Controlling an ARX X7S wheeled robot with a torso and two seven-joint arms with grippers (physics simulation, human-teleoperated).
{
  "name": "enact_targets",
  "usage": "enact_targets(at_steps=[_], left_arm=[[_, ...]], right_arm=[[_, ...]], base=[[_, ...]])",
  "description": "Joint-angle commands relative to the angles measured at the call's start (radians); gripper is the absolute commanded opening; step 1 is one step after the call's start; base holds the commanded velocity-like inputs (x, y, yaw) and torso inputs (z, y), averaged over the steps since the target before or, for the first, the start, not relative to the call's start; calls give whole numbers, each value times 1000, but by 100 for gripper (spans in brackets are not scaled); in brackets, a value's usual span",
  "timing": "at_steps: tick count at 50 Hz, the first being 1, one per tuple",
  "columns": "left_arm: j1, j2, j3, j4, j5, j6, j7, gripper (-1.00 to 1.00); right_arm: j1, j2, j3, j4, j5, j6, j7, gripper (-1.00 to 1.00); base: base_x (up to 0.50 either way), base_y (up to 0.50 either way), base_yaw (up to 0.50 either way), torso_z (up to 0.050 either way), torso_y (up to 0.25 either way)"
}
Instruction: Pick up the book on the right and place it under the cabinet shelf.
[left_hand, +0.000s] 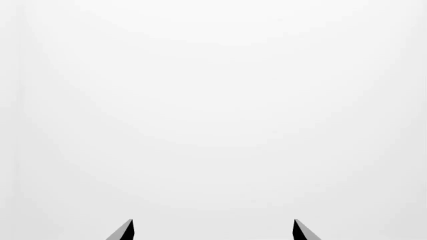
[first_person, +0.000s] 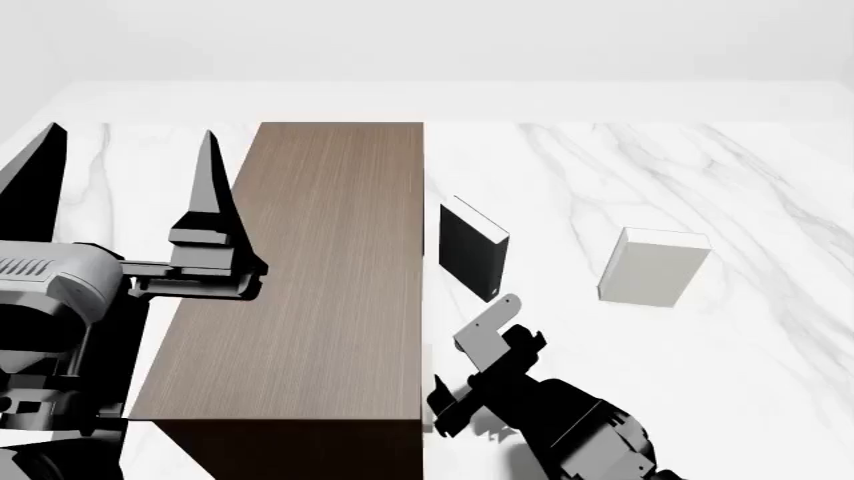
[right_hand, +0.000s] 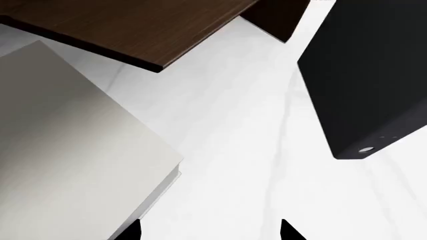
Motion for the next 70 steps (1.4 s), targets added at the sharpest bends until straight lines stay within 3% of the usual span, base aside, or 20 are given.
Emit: enact_targets(at_steps=[1, 35, 70], left_arm=[[1, -3, 1, -2, -1, 5, -1, 100], [-2, -15, 3, 3, -14, 10, -11, 100], [-1, -24, 8, 3, -21, 19, -19, 100]], right_arm=[[4, -17, -7, 0, 16, -6, -20, 100], [19, -66, -7, 70, 9, -44, -45, 100], [-10, 149, 41, -202, 74, 92, 73, 100]], base=[[0, 0, 0, 0, 0], [0, 0, 0, 0, 0], [0, 0, -1, 0, 0]])
